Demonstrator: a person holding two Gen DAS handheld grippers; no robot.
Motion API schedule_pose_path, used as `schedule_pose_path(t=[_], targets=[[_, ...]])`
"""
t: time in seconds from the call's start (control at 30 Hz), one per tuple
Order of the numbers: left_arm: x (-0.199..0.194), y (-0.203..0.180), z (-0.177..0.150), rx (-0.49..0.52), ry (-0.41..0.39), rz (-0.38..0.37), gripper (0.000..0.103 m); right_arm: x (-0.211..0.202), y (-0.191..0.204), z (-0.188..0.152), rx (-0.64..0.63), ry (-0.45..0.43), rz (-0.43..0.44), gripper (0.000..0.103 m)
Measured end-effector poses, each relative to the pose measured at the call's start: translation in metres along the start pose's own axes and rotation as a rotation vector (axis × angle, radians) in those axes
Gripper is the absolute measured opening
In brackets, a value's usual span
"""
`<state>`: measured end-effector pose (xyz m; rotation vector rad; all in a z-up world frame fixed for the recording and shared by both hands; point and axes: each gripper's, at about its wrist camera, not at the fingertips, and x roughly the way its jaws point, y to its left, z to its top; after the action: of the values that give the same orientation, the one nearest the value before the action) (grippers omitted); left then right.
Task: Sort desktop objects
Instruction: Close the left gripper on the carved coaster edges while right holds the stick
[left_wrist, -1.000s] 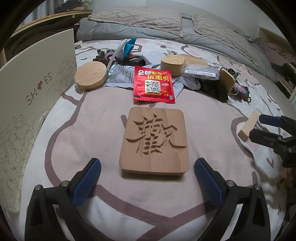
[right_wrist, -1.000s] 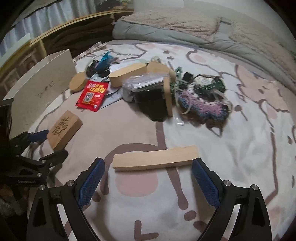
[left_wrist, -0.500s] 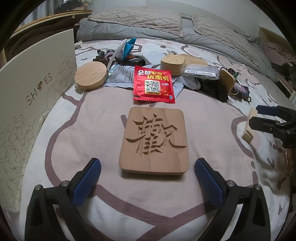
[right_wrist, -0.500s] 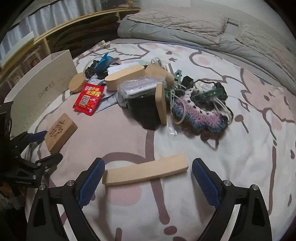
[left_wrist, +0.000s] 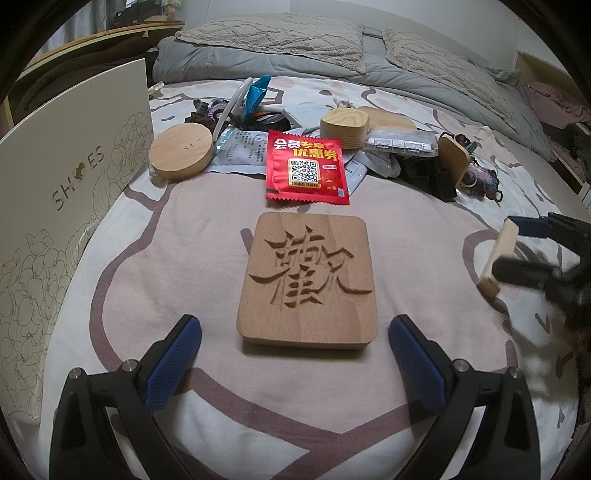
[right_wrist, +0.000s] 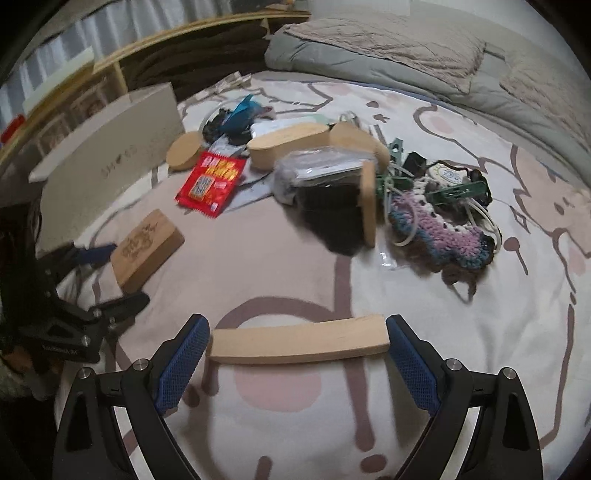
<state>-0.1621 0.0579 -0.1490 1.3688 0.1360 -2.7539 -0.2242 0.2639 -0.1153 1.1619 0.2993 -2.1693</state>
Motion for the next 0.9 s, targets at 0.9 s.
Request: schedule_pose_path(t=[0.9], targets=[[-0.001, 0.003, 0.003, -0.02, -0.005, -0.014, 0.099, -0.005, 0.025, -0.01, 0.024, -0.039, -0.083, 0.1]])
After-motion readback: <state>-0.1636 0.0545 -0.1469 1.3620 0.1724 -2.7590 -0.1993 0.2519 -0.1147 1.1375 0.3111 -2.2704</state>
